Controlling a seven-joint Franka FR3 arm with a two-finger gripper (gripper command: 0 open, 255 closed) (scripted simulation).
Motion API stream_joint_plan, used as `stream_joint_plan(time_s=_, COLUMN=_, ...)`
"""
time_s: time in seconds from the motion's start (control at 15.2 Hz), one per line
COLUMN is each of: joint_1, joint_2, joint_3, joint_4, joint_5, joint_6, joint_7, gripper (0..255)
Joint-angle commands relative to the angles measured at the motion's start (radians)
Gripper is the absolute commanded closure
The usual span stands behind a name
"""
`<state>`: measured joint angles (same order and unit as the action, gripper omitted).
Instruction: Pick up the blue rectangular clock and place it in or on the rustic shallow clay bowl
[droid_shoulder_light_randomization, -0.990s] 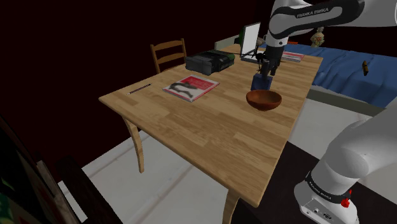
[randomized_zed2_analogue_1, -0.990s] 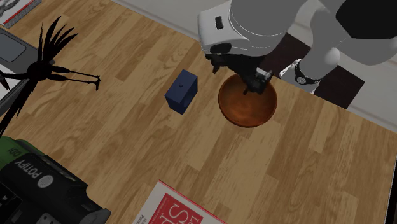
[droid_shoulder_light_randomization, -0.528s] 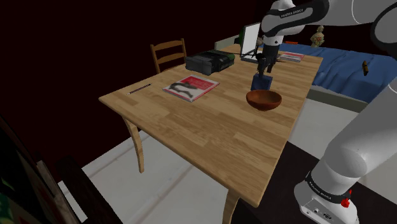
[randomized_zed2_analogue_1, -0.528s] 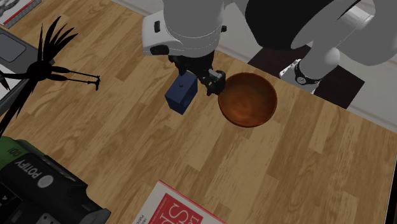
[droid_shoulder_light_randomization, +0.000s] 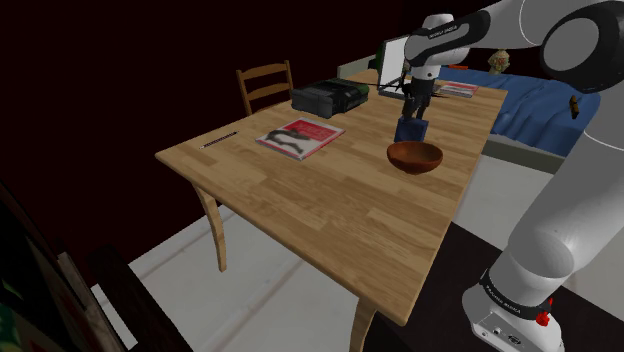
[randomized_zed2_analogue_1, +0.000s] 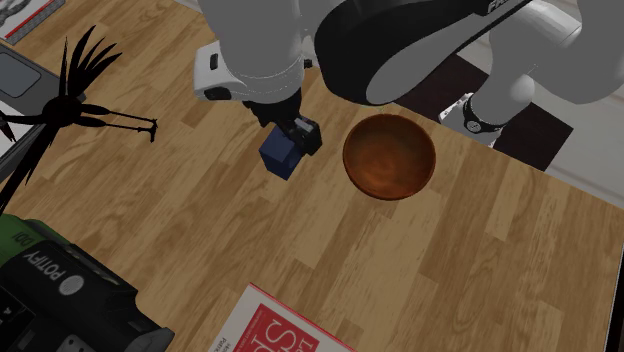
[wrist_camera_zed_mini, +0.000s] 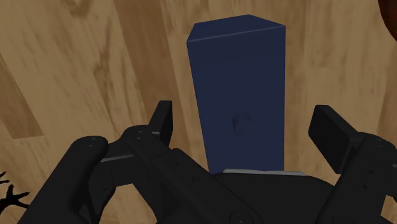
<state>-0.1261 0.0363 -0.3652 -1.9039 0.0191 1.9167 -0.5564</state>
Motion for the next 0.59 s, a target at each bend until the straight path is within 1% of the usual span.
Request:
stream_joint_plan(time_s=0.0, joint_1=-0.001, joint_2=0.006, joint_3=0.000, joint_4=-0.018, joint_5=0.003, joint_6=0.024, joint_7=-0.002, gripper=0)
stream_joint_plan(time_s=0.07, joint_1=-0.001, joint_2=0.011, joint_3=0.000, joint_4=-0.034, joint_5=0.005, joint_6=0.044, joint_7=-0.003, gripper=0)
stream_joint_plan(time_s=0.53, joint_1=-0.001, joint_2=0.011, joint_3=0.000, joint_4=-0.034, joint_5=0.005, joint_6=0.044, joint_7=-0.003, gripper=0)
